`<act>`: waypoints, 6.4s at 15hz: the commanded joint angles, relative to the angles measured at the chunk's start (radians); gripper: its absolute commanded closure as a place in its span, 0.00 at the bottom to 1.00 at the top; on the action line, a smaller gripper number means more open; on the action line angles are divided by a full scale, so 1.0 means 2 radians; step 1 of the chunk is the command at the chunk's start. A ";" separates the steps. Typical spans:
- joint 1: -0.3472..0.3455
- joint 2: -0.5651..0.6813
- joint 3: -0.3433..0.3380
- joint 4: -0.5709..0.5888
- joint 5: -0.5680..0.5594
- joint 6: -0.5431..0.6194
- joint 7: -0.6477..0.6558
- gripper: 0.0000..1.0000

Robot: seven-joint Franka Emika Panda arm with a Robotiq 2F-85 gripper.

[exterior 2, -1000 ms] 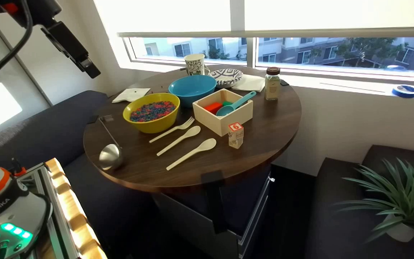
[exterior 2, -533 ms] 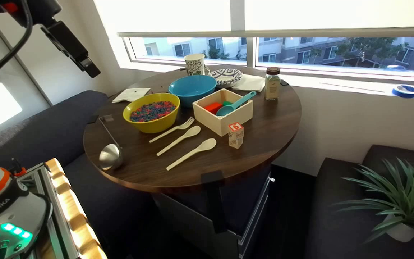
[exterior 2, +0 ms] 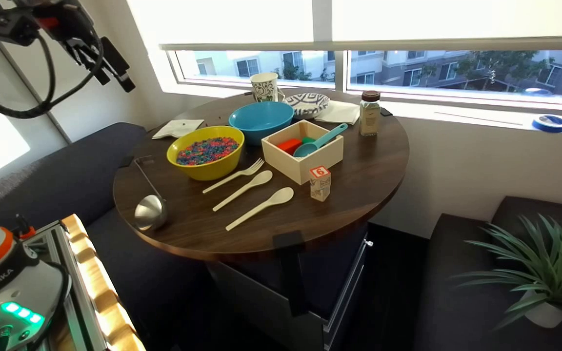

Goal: Move the cereal from the table to the yellow bowl

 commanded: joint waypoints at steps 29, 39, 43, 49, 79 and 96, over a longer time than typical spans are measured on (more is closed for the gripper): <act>0.011 0.544 0.070 0.293 -0.124 0.124 0.061 0.53; 0.008 0.551 0.073 0.291 -0.104 0.134 0.057 0.69; 0.008 0.551 0.074 0.288 -0.101 0.147 0.057 0.74; 0.006 0.546 0.076 0.285 -0.094 0.151 0.051 1.00; -0.071 0.341 0.056 0.236 -0.278 -0.190 0.254 0.73; -0.003 0.451 0.065 0.243 -0.001 0.141 0.006 0.00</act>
